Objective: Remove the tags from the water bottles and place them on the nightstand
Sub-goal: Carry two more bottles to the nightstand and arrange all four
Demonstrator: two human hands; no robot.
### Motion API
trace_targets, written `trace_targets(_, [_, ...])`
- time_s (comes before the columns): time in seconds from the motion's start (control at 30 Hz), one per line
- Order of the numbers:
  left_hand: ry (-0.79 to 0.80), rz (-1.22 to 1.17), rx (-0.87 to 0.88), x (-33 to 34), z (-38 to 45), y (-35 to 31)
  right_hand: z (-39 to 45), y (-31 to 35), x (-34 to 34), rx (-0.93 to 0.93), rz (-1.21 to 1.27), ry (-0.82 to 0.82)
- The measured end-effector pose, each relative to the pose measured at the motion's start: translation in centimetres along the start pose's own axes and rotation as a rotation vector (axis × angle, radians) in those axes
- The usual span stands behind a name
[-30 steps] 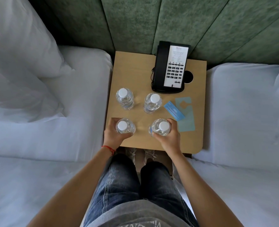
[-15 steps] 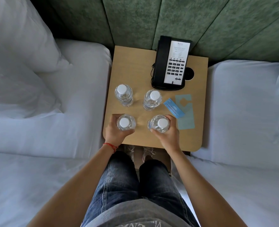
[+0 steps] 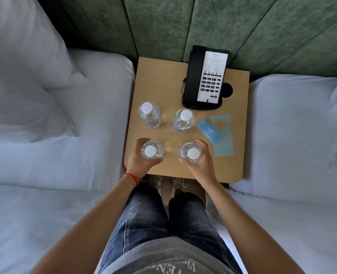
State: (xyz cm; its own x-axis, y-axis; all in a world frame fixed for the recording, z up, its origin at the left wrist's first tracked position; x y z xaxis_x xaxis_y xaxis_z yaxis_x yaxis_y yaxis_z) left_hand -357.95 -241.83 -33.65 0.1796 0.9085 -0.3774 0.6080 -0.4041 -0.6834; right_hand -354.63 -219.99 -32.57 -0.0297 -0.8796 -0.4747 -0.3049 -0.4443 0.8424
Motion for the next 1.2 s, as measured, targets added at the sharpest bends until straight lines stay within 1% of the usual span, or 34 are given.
trace_targets(0.23, [0.029,0.008,0.026,-0.5,-0.9,-1.4,-0.1,1.9,-0.7,0.003,0.066,0.033])
trace_targets(0.3, [-0.014,0.012,0.054,-1.2,-1.0,-2.4,0.4,2.8,-1.3,-0.01,0.096,0.013])
trace_targets(0.47, [-0.198,-0.049,0.145,-4.2,-0.5,-5.5,2.6,5.3,-2.9,-0.058,0.168,-0.079])
trace_targets(0.6, [-0.222,-0.047,0.202,-5.1,1.2,-8.3,4.7,6.9,-3.2,-0.111,0.131,-0.092])
trace_targets(0.73, [-0.183,-0.028,0.181,-5.0,3.5,-9.3,6.4,7.1,-2.7,-0.119,0.1,-0.084])
trace_targets(0.87, [-0.134,0.061,0.164,-4.1,5.3,-9.2,7.3,6.2,-1.6,-0.105,0.074,-0.042])
trace_targets(1.2, [-0.099,0.014,0.175,-3.3,6.9,-9.3,8.8,4.5,-0.7,-0.069,0.116,-0.058])
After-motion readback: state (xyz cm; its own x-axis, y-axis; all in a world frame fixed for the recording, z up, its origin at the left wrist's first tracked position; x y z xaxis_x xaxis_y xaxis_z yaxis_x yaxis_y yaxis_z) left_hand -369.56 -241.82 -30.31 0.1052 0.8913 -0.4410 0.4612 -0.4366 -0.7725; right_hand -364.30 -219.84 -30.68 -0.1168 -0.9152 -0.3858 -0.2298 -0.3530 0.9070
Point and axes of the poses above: each hand's wrist, its own z-axis towards the middle knuckle, its own x-axis out of the palm, y = z × x, the point moved 8 cm from there along z, towards the middle knuckle, and after that the axes turned 9 degrees about -x, right-handed, at the moved point
